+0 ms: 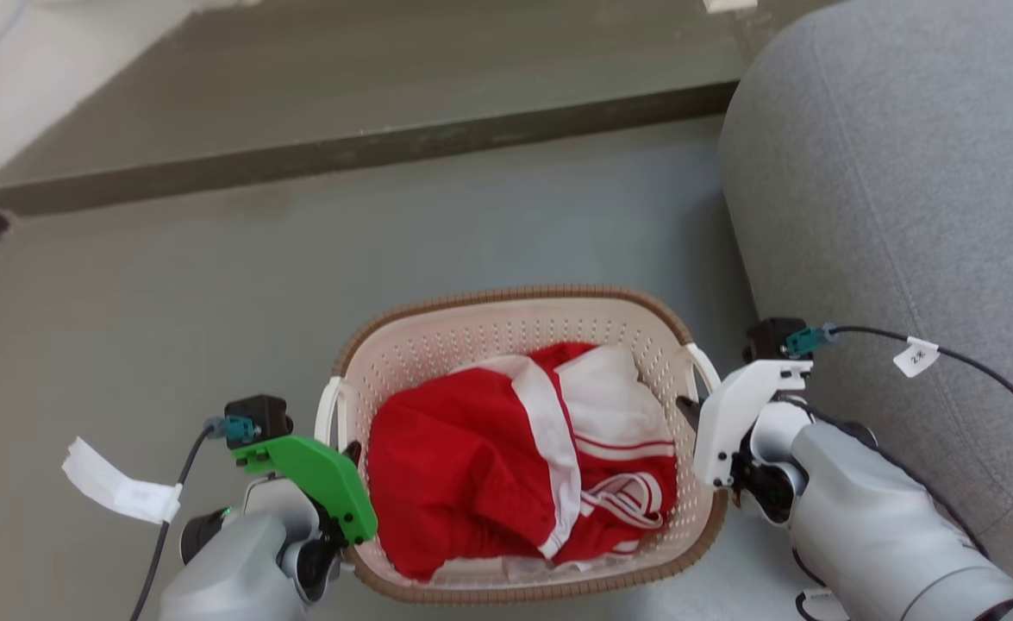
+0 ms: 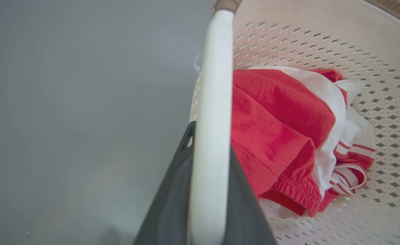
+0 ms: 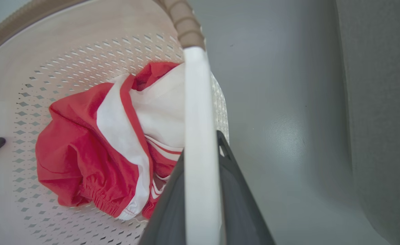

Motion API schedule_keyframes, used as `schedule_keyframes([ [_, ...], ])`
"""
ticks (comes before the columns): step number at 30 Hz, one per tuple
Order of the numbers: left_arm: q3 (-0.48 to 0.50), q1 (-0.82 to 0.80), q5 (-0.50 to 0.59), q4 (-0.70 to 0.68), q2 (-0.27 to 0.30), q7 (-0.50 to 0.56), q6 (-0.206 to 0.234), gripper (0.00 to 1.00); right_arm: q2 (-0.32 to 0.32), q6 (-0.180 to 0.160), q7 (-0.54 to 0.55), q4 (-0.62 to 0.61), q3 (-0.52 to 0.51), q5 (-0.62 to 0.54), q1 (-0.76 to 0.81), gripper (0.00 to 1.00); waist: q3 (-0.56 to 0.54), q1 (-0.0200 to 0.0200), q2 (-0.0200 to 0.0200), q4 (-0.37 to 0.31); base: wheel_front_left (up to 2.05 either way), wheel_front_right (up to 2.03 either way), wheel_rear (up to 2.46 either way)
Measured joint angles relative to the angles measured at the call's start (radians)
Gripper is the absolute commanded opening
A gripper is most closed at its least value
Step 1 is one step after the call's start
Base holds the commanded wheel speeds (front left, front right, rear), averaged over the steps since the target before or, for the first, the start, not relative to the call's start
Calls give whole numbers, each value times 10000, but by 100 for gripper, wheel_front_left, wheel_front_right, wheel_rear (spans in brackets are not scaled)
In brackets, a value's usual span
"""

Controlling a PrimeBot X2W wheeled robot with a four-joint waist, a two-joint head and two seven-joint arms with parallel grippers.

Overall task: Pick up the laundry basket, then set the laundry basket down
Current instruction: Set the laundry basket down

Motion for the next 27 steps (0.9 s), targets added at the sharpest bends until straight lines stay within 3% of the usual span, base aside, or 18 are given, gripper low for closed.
schedule_keyframes([
  [27,-337,-1428,58,29,67,-326,88,0,-29,2,-786,69,23,2,-1216,0,2775,1,0,-70,0,0,0],
])
